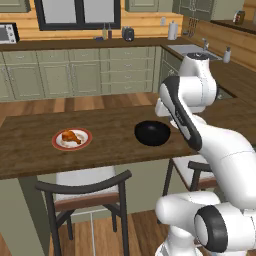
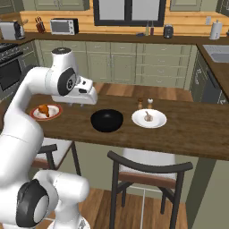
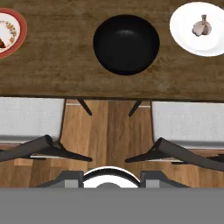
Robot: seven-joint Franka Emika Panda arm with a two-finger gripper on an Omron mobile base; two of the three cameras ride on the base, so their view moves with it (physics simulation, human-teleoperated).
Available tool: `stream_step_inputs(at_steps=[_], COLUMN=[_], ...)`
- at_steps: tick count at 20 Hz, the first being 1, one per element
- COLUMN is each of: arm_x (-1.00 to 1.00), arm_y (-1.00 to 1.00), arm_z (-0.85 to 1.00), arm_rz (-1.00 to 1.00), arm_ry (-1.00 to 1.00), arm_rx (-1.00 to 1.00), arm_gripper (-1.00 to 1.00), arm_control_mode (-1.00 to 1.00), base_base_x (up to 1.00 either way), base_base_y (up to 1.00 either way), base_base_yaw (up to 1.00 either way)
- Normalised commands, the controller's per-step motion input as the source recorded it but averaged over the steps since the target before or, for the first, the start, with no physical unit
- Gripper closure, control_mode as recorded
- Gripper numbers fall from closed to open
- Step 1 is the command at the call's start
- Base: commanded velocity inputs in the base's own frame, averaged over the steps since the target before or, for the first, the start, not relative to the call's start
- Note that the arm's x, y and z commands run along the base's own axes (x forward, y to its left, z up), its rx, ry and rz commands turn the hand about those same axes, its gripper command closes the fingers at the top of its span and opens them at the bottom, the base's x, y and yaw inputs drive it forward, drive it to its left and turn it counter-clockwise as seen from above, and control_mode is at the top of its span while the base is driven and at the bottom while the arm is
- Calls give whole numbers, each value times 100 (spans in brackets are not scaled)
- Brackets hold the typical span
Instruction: Pick the chicken drumstick and garlic from their plates and place them in the bowl. Then put the bowl in the fridge.
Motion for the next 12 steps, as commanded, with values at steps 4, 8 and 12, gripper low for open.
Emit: stream_step_inputs(at_steps=[4,8,12], arm_x=[-56,-23,24], arm_y=[29,79,95], arm_z=[-3,-9,-12], arm_rz=[9,14,25], arm_ry=[-7,-1,0], arm_rx=[-4,-4,-1], arm_gripper=[-100,-100,-100], arm_control_mode=[-100,-100,-100], base_base_x=[0,0,0], base_base_y=[0,0,0], base_base_yaw=[0,0,0])
